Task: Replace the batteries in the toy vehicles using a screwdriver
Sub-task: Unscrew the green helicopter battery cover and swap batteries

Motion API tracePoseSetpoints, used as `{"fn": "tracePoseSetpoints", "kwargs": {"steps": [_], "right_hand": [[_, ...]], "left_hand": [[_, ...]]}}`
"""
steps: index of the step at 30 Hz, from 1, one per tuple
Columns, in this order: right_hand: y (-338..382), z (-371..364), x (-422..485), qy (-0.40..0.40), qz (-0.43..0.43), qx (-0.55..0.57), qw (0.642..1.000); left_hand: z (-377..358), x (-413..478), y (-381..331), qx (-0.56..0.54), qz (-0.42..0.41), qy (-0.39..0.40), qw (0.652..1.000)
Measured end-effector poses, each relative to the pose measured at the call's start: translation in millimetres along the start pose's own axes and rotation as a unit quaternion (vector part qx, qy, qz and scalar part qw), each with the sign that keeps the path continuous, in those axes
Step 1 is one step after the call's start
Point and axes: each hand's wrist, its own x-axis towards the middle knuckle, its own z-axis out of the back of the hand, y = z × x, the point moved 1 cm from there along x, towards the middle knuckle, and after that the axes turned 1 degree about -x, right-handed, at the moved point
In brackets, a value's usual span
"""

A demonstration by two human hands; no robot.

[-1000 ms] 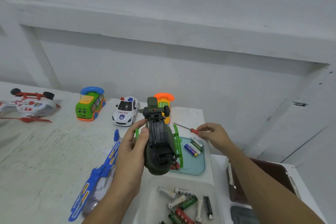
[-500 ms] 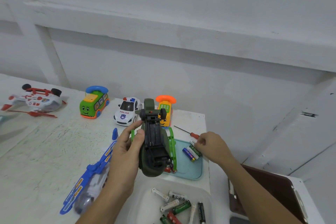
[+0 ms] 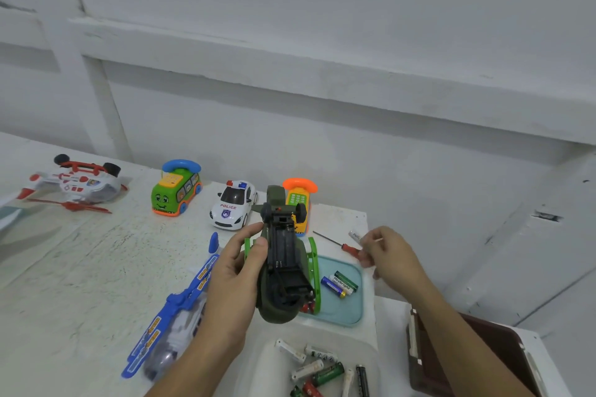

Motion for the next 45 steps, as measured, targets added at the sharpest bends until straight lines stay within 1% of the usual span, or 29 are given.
{"fn": "tracePoseSetpoints", "kwargs": {"steps": [3, 6, 8, 10, 13, 15, 20, 23, 26, 30, 34, 38, 43, 45], "right_hand": [[39.2, 21.8, -17.6, -0.029, 0.042, 0.163, 0.985], [73.3, 33.8, -36.7, -0.008, 0.079, 0.259, 0.963], [91.3, 35.7, -50.0, 0.025, 0.104, 0.305, 0.946], [104.1, 32.6, -61.6, 0.053, 0.118, 0.325, 0.937], [113.6, 23.5, -70.9, 0.056, 0.102, 0.346, 0.931], [117.1, 17.7, -75.1, 0.044, 0.106, 0.33, 0.937], [119.4, -1.4, -85.4, 0.022, 0.158, 0.233, 0.959], [116.8, -13.8, -88.8, -0.009, 0.215, 0.13, 0.968], [114.0, -25.0, -92.1, -0.025, 0.265, 0.06, 0.962], [111.3, -34.8, -91.6, -0.051, 0.306, 0.001, 0.951], [111.4, -39.0, -91.2, -0.064, 0.309, -0.032, 0.948], [114.0, -39.2, -90.0, -0.05, 0.297, -0.048, 0.952], [113.9, -40.8, -89.5, -0.06, 0.314, -0.103, 0.942], [111.2, -41.0, -89.0, -0.069, 0.32, -0.105, 0.939]], "left_hand": [[-1.4, -1.7, -1.4, -0.005, 0.004, 0.002, 1.0], [-4.3, -4.1, -4.1, -0.009, 0.005, 0.013, 1.0], [-5.4, -5.1, -5.0, -0.012, 0.007, 0.018, 1.0], [-5.7, -5.8, -5.4, -0.011, 0.009, 0.022, 1.0], [-6.2, -7.0, -6.4, -0.024, 0.013, 0.027, 0.999], [-6.7, -7.7, -7.3, -0.032, 0.014, 0.03, 0.999], [-7.6, -9.8, -7.4, -0.026, 0.0, 0.029, 0.999], [-7.2, -11.6, -8.7, -0.027, -0.008, 0.025, 0.999], [-6.1, -12.0, -9.5, -0.028, -0.016, 0.019, 0.999], [-4.5, -11.8, -9.6, -0.024, -0.022, 0.017, 0.999], [-3.0, -11.5, -9.6, -0.027, -0.027, 0.02, 0.999], [-3.5, -8.9, -9.4, -0.032, -0.03, 0.019, 0.999], [-3.4, -6.4, -9.4, -0.028, -0.045, 0.025, 0.998], [-4.2, -6.2, -8.9, -0.027, -0.05, 0.031, 0.998]]}}
